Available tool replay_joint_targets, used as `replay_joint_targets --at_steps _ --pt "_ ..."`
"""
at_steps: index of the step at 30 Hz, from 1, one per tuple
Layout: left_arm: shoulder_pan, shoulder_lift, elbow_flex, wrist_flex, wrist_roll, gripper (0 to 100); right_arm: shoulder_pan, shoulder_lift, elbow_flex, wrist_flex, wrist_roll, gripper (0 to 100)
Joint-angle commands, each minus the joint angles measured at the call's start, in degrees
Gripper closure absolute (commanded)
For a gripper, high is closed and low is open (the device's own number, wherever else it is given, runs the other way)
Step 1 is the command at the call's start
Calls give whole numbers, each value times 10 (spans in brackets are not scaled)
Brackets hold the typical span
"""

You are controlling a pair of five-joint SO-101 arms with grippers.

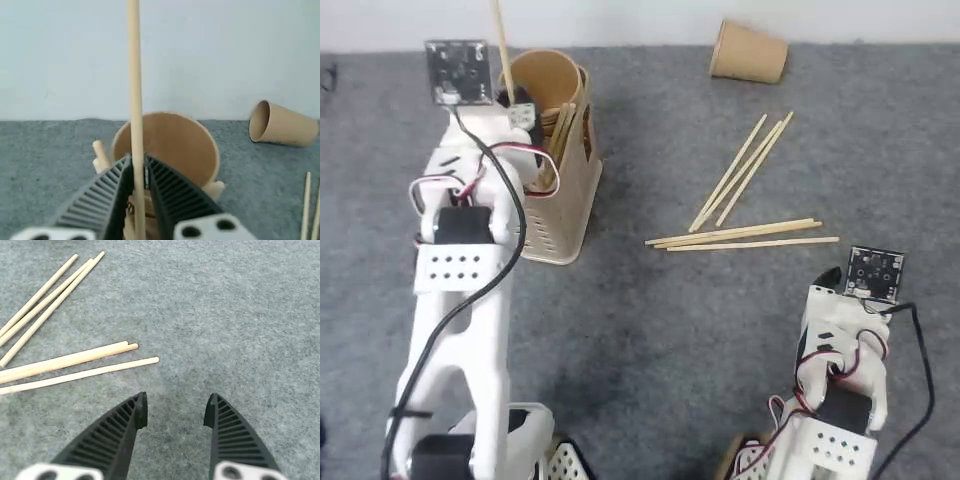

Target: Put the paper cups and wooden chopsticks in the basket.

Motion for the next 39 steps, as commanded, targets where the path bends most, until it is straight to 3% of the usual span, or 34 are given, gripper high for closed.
replay_joint_targets --at_steps 1,7,16,19,24,32,35,39 --pt "-3 -2 14 -24 14 980 -1 -6 -4 -6 8 798" --pt "-4 -2 15 12 11 768 -1 -6 -4 -7 8 798" --pt "6 -60 20 15 15 784 -1 -6 -4 -7 8 798" --pt "73 -123 11 55 11 798 -4 -6 -4 -7 8 798" --pt "249 -156 5 164 -72 856 -11 -6 -3 -6 18 798" --pt "295 84 -36 149 -75 860 -13 -6 -3 -6 32 798" --pt "317 215 -138 183 -101 818 -13 -6 -3 -6 33 798" --pt "335 398 -335 286 -123 797 -13 -6 -3 -6 33 798"
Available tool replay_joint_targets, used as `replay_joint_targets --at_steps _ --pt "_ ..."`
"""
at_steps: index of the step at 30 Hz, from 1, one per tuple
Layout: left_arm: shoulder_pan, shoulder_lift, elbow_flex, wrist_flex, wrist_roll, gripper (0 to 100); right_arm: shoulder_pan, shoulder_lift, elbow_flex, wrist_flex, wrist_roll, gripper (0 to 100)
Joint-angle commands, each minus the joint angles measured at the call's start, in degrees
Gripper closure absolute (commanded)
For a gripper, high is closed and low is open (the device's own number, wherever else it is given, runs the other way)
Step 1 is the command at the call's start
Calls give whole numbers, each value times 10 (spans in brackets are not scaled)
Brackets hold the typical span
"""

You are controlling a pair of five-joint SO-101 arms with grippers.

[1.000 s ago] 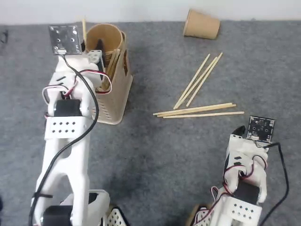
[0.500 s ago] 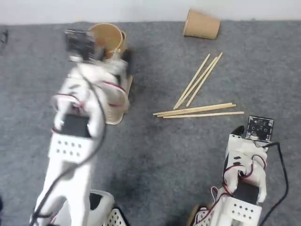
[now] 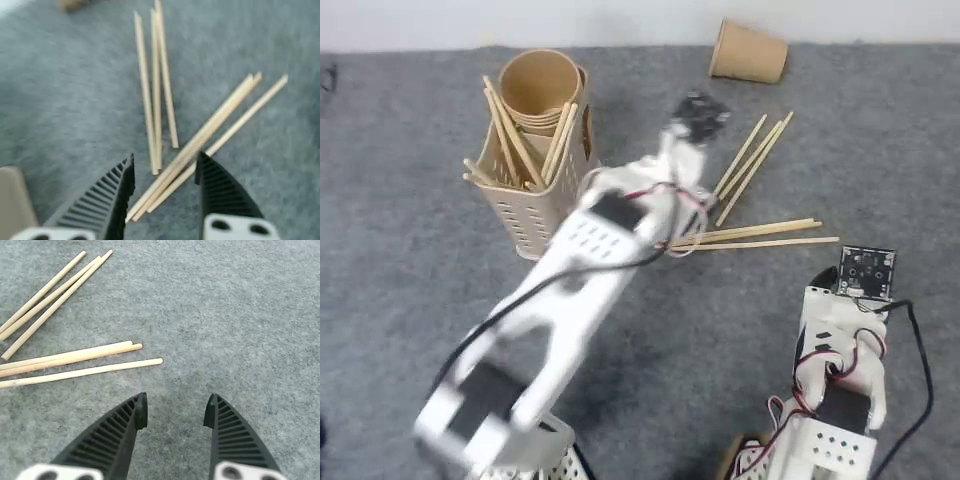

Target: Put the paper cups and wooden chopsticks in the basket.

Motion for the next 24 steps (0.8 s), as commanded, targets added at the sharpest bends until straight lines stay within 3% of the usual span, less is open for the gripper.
replay_joint_targets --at_steps 1,16,19,24 --pt "11 159 -210 89 -13 797 -2 -6 -3 -6 8 798" --pt "-37 729 -1015 360 -22 797 -3 -6 -3 -6 8 798" --pt "-47 780 -1092 392 -54 797 -3 -6 -3 -6 8 798" --pt "-41 785 -1084 398 -62 797 -3 -6 -3 -6 8 798"
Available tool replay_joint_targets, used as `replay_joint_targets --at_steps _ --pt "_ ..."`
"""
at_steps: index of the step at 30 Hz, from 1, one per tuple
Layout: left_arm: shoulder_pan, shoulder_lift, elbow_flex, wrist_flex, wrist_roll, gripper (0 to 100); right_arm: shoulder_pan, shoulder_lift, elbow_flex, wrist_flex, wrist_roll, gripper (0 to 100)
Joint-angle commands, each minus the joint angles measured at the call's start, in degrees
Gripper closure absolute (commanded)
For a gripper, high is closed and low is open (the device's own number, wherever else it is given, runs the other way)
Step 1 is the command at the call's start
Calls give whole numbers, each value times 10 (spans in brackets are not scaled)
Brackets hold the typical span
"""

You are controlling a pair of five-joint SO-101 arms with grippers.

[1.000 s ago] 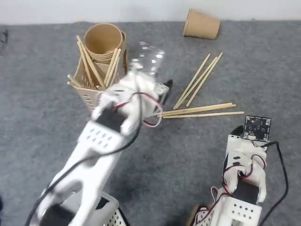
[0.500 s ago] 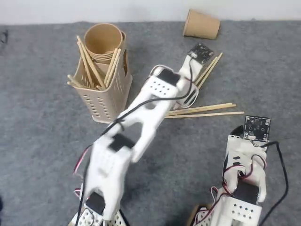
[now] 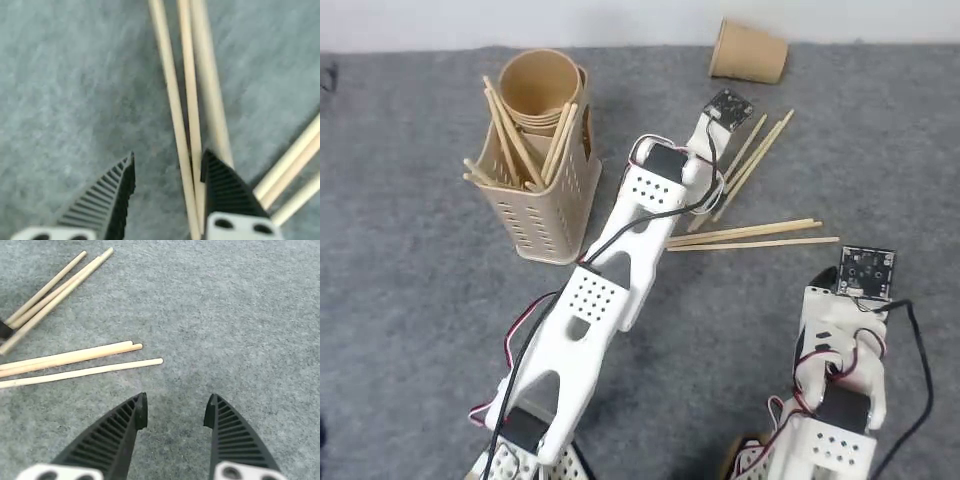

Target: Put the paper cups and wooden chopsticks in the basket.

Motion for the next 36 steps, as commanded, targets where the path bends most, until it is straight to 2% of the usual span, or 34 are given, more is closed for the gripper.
replay_joint_targets --at_steps 1,9,16,20,24,30,36 --pt "4 -7 -27 8 -14 797 -3 -6 -3 -6 8 798" --pt "25 -25 -18 51 -67 798 -3 -6 -3 -6 9 798" --pt "71 -98 121 62 -62 798 -3 -6 -3 -6 10 798" --pt "55 -130 180 40 -4 798 -3 -6 -3 -5 10 798" --pt "40 -142 212 69 18 798 -3 -6 -7 9 10 798" --pt "25 -135 225 113 21 798 -3 -6 -8 14 10 798" --pt "-4 -129 204 105 76 798 -3 -6 -8 15 10 798"
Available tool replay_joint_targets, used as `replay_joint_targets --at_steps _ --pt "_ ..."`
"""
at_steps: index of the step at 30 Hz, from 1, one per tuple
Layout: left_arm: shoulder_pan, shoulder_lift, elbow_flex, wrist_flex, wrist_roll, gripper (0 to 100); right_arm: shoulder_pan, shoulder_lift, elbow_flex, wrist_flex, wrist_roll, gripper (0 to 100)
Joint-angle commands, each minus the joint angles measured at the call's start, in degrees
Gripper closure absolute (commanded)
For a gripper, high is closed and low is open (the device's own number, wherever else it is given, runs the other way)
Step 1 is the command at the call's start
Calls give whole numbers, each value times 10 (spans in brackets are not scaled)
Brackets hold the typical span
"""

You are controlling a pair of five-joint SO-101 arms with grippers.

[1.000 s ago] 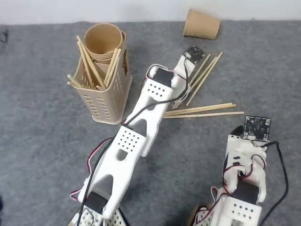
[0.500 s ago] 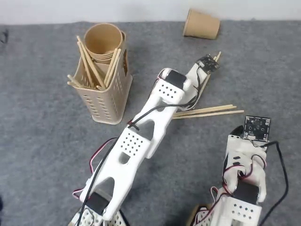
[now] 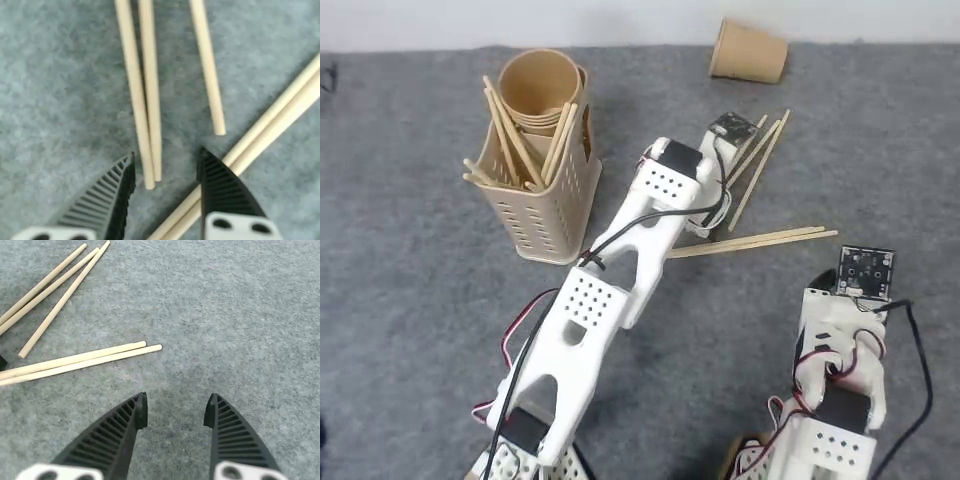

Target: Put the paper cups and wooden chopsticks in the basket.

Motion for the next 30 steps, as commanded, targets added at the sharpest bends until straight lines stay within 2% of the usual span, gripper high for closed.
replay_joint_targets --at_steps 1,4,9,17,24,30 --pt "-15 -14 -13 13 15 798 -3 -6 -8 1 10 798" --pt "-8 -14 -13 11 15 800 -3 -6 -8 1 10 798" --pt "-7 -13 -12 15 -10 912 -3 -6 -8 4 10 798" --pt "-5 -14 0 25 -17 968 -3 -6 -20 29 10 798" --pt "-5 -15 7 33 -18 979 -3 -6 -19 28 10 798" --pt "25 -34 55 33 -62 987 -3 -6 -18 25 10 798"
